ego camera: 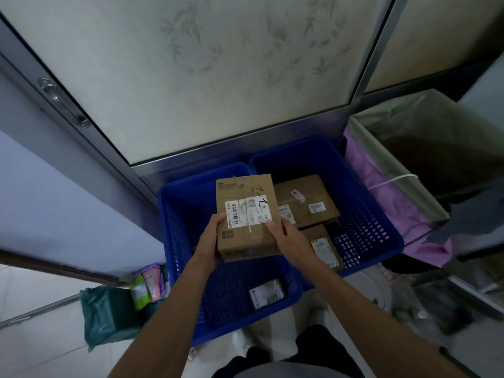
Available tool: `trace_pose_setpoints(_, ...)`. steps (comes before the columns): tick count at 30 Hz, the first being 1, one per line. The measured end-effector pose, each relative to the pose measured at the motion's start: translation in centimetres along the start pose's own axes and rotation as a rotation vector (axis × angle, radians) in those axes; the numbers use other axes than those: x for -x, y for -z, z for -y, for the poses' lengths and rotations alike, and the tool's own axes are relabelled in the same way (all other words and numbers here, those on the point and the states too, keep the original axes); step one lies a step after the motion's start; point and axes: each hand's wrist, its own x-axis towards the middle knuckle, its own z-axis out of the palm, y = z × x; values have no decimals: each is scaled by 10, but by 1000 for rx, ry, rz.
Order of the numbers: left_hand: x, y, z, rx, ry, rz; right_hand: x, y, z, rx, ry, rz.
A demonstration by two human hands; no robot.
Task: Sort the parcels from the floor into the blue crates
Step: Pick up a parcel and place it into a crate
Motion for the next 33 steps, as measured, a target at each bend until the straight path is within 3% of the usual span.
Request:
trace_pose_setpoints(7,-21,-31,-7,-243,-8,-180,-35,32,-8,-63,-13,72)
trace_pose_setpoints(15,-35,-98,-15,-475,64,-112,-77,89,-36,-256,-217,221)
trace_pose_setpoints(21,-55,-125,-7,-381,-84,-325,-99,113,-46,-374,-357,318)
trace_pose_setpoints(26,-55,-140,2,-431,-31,-271,-104,119,-52,-432,-419,304)
trace_pose_setpoints(33,-61,-141,7,-291,-108,-367,-99,125,-65,-492,-496,307)
